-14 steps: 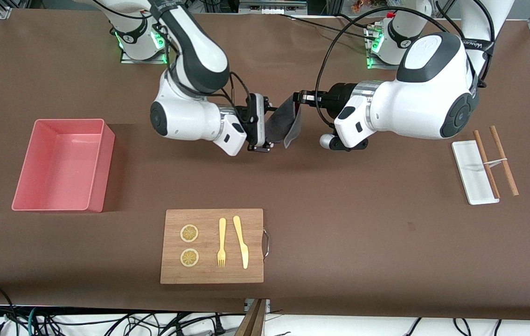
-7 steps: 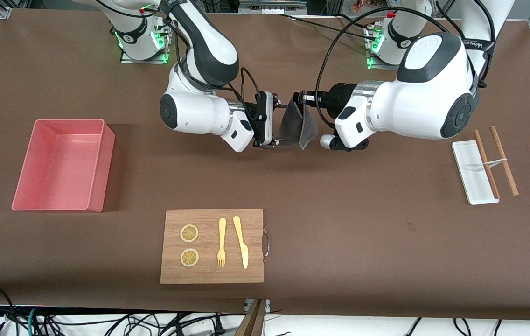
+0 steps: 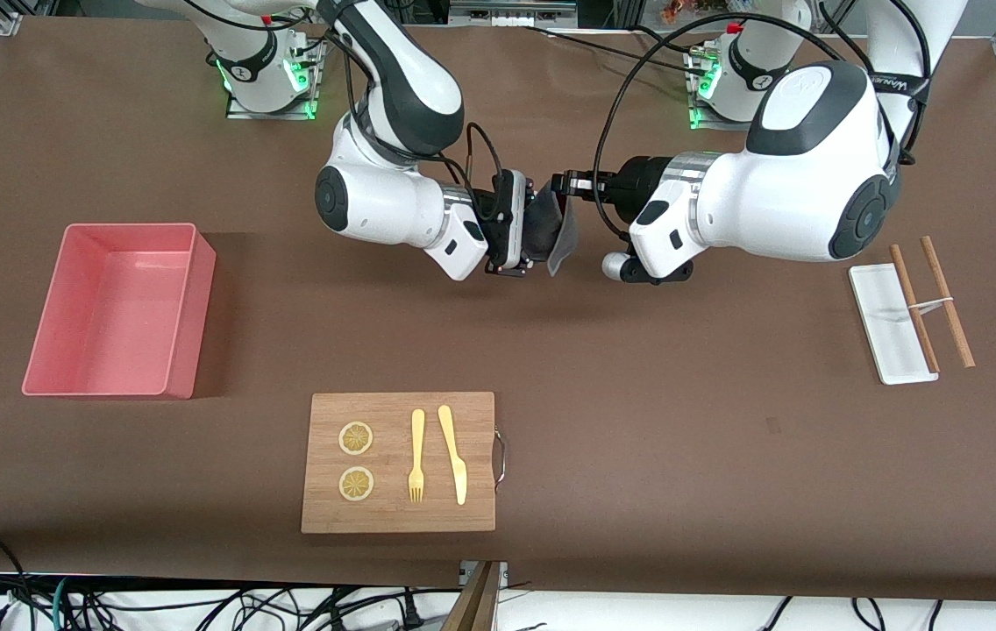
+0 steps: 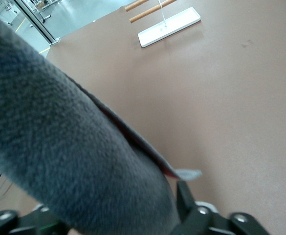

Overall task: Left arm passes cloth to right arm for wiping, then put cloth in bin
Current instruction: 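Grasp the cloth with the right gripper beside the left gripper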

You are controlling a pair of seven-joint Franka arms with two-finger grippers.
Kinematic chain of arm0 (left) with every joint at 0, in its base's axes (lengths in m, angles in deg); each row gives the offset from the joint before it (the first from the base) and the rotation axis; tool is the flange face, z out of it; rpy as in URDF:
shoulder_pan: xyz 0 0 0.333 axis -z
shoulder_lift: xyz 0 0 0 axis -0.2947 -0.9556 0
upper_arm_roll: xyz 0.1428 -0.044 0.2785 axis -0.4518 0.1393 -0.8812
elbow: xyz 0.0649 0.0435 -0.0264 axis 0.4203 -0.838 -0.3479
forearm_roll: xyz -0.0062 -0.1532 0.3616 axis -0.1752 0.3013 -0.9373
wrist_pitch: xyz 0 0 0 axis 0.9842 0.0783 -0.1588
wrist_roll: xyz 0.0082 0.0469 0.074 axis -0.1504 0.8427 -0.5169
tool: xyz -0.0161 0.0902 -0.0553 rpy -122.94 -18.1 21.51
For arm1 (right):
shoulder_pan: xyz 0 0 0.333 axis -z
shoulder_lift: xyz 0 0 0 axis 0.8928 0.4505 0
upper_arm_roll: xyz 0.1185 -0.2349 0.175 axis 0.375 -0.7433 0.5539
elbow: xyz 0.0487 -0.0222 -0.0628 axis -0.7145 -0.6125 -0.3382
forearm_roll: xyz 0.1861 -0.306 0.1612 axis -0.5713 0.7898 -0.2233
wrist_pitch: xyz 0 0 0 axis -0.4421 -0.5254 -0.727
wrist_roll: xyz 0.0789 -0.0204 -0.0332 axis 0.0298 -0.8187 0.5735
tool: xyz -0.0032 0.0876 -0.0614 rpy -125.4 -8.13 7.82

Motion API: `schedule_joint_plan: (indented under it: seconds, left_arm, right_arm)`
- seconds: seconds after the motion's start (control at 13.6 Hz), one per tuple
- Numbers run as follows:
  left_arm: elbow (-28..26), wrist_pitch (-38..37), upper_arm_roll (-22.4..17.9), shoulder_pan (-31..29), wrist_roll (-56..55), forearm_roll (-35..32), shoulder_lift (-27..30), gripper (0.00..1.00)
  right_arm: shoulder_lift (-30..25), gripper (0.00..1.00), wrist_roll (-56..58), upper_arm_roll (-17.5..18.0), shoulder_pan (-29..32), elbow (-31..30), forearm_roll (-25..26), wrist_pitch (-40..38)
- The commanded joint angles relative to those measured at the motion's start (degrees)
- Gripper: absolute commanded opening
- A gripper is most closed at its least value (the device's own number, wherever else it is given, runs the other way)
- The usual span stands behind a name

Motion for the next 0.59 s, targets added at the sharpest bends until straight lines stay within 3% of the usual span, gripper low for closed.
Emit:
schedule_joint_plan:
  seconds: [0.0,0.51]
  left_arm:
    - [1.6,-0.5,0.1,-0.1,-0.9,1.3,-0.8,0.0]
    - [1.6,-0.6,0.1,-0.2,-0.9,1.3,-0.8,0.0]
  right_arm:
    - [-0.4,0.0,0.1,-0.6,-0.5,-0.5,-1.6,0.5]
    - [-1.2,0.0,-0.6,-1.9,-0.3,-0.3,-1.3,0.1]
